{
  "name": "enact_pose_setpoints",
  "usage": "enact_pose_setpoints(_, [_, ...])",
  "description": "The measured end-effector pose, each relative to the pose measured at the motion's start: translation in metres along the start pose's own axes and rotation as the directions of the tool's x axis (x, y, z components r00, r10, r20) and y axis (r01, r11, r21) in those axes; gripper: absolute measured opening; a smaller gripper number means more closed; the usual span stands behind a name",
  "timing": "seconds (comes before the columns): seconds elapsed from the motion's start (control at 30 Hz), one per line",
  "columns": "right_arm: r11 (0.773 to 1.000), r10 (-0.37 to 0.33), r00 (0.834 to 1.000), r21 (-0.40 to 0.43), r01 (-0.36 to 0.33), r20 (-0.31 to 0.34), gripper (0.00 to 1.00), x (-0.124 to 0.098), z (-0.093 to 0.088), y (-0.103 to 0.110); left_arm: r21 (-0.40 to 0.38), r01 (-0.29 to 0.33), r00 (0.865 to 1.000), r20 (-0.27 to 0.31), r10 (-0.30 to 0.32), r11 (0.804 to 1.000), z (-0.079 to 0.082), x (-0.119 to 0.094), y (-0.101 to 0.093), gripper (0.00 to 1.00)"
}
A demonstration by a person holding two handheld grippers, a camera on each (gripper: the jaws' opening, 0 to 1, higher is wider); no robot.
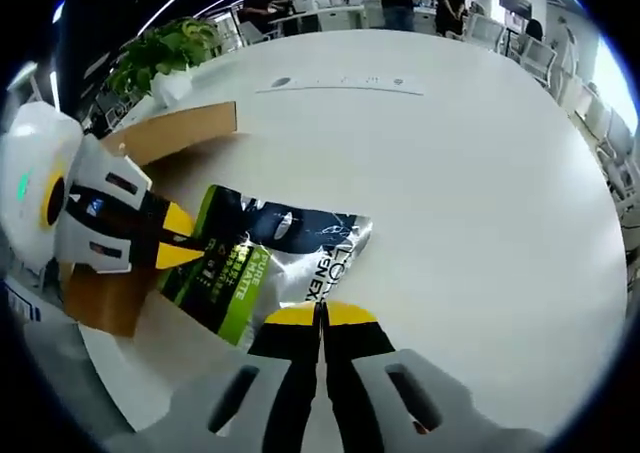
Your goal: Operate the shoe box by opening the lid, removing the specified soft item, and placing it in the target area until the item is outside and the box remains undamaged.
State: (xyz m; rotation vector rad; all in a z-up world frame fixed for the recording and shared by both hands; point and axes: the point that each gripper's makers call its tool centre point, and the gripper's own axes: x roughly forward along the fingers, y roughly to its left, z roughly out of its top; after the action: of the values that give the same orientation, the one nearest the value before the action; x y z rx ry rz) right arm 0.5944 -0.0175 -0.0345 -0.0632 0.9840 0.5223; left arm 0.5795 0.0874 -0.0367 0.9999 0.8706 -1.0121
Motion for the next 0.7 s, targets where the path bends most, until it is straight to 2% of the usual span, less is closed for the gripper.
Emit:
enact_pose_setpoints(0.1, [1.0, -0.003, 1.0, -0.013, 0.003, 0.008, 0.0, 0.002, 0.001, -0.001, 0.038, -0.049, 0.999, 0.014, 0.049, 0.998, 0.003, -0.001, 0.009, 0.0])
enact_pose_setpoints(0.37, [1.0, -0.009, 0.999, -0.01, 0.009, 0.033, 0.0, 0.005, 0.008, -0.006, 0.033, -0.047, 0.999, 0.013, 0.047, 0.998, 0.002, 0.001, 0.011, 0.02])
enact_pose_setpoints(0.7, [0.995, 0.003, 1.0, -0.099, -0.001, 0.017, 0.03, 0.006, 0.004, -0.006, 0.037, -0.068, 0.998, 0.006, 0.067, 0.997, -0.004, -0.004, 0.017, 0.06])
